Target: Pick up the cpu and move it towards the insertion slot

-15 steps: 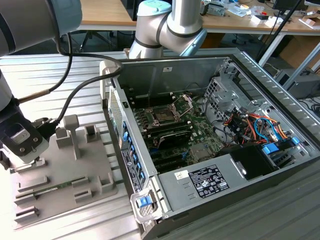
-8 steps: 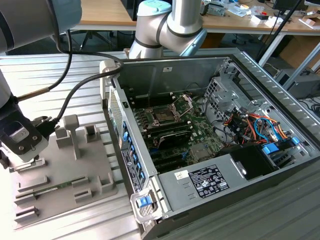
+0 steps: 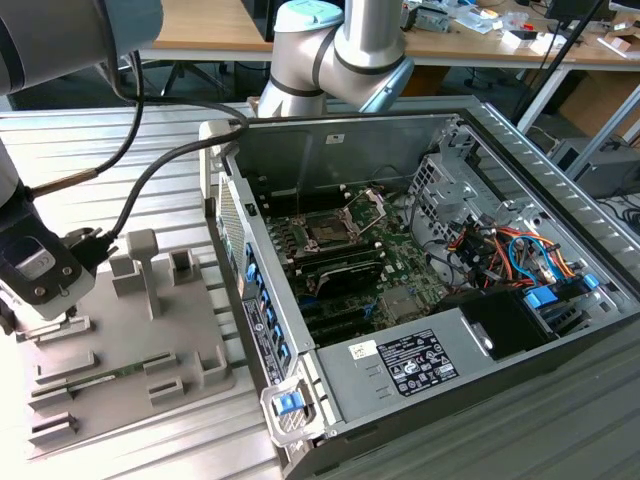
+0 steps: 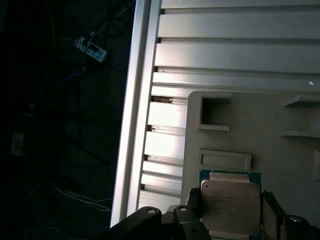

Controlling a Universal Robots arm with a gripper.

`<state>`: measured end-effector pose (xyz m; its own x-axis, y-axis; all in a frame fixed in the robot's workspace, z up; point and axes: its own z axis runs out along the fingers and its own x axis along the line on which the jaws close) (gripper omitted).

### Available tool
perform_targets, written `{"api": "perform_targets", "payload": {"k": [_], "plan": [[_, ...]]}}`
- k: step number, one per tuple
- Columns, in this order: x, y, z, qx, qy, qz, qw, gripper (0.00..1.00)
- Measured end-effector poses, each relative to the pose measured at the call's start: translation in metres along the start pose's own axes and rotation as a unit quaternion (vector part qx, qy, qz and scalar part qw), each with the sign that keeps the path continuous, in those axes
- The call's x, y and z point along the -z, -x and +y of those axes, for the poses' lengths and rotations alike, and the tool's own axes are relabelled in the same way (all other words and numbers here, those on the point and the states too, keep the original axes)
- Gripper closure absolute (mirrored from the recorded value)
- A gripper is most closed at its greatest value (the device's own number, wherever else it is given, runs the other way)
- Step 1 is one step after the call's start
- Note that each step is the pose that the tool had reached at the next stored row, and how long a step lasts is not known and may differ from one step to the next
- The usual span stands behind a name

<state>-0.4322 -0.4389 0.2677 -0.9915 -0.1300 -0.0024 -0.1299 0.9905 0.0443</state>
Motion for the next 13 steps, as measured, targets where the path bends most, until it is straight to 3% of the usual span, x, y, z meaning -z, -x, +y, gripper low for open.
{"api": "perform_targets", "payload": {"k": [13], "plan": [[0.0053,0.0,0.0002,0.0,0.0,0.0,1.0,0.45]]}}
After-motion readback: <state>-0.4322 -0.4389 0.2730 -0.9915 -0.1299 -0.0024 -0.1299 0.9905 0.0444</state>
